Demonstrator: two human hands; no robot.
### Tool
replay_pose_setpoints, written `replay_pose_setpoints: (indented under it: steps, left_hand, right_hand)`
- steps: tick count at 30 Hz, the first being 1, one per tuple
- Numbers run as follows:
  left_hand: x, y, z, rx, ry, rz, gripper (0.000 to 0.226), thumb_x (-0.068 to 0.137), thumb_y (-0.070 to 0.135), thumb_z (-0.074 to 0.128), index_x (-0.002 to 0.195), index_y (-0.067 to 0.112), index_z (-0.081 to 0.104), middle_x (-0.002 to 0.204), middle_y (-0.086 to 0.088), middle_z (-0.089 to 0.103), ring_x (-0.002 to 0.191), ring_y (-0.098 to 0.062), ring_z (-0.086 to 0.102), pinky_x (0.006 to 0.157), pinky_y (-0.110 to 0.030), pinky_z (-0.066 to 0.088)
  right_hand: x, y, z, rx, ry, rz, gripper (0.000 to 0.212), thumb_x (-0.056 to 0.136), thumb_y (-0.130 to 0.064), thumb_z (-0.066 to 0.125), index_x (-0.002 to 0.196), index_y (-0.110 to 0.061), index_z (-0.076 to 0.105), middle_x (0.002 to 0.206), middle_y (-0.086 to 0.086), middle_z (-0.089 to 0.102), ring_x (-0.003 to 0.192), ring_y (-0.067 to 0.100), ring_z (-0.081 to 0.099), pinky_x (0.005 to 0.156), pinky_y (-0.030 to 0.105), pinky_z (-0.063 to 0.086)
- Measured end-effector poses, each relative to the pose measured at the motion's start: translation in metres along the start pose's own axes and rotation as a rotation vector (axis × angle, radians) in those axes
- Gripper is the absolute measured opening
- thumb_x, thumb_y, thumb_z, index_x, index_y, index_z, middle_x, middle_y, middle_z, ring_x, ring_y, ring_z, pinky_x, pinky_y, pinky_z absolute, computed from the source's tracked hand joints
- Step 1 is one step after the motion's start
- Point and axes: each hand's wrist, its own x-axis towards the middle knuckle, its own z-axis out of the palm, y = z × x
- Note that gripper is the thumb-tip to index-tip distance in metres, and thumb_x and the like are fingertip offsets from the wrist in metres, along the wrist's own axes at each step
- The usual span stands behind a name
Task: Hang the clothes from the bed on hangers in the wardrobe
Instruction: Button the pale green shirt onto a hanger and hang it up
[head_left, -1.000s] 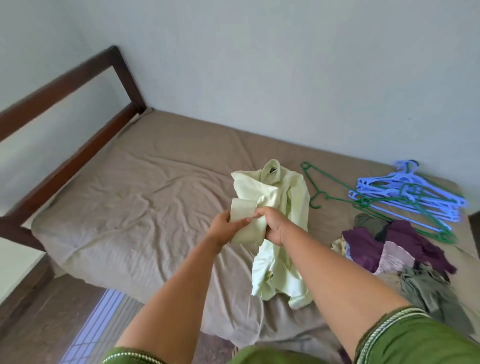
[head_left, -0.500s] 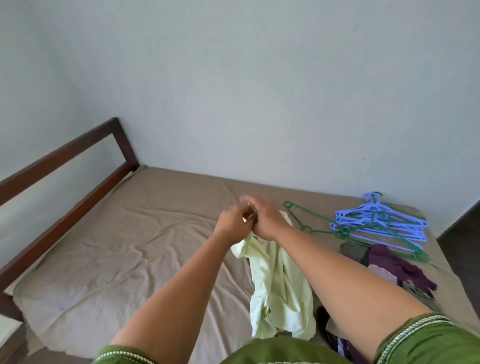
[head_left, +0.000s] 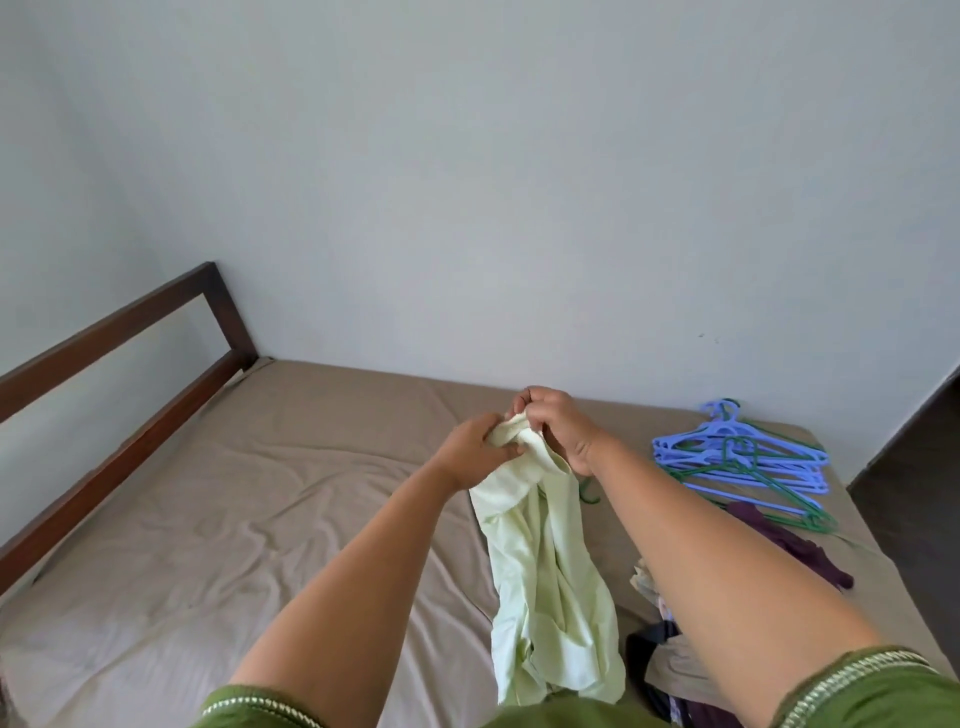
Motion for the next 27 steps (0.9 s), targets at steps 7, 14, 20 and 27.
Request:
replay_pose_setpoints:
  steps: [7,14,20,27]
  left_hand:
    - [0.008,0.006,0.0,-0.47,0.227,-0.211,0.031,0.09,0.042,0.063,0.101,0.014,0.065,0.093,-0.002,0.071,0.088,-0.021,0.068,0.081,-0.037,0.055]
    - [0.009,0.017,0.01,-0.353,0.072,-0.099,0.026,0.083,0.035,0.066,0.101,0.017,0.066,0.096,-0.01,0.069,0.087,-0.022,0.064,0.085,-0.043,0.053]
    - [0.01,0.022,0.006,-0.491,-0.053,-0.21,0.025,0.09,0.008,0.043,0.085,0.013,0.066,0.077,0.001,0.06,0.075,-0.017,0.053,0.075,-0.031,0.042]
    - [0.011,0.025,0.006,-0.119,0.196,-0.175,0.023,0.094,0.01,0.034,0.076,0.012,0.049,0.103,-0.006,0.042,0.07,-0.015,0.046,0.064,-0.028,0.036]
  right_hand:
    - [0.003,0.007,-0.022,-0.589,0.441,-0.374,0.034,0.077,-0.009,0.071,0.106,-0.021,0.058,0.107,-0.002,0.054,0.09,0.014,0.054,0.078,0.021,0.044]
    - [0.009,0.016,-0.015,-0.798,0.202,-0.516,0.043,0.085,-0.001,0.064,0.125,-0.016,0.057,0.116,0.001,0.055,0.091,0.012,0.056,0.082,0.019,0.041]
    - [0.013,0.012,-0.022,-0.883,0.129,-0.502,0.049,0.086,0.002,0.063,0.13,-0.019,0.056,0.116,0.0,0.047,0.079,-0.006,0.047,0.076,0.005,0.036]
    - [0.025,0.007,-0.028,-1.128,0.312,-0.566,0.023,0.073,-0.026,0.081,0.081,-0.011,0.065,0.087,0.0,0.065,0.087,0.024,0.05,0.07,0.033,0.038]
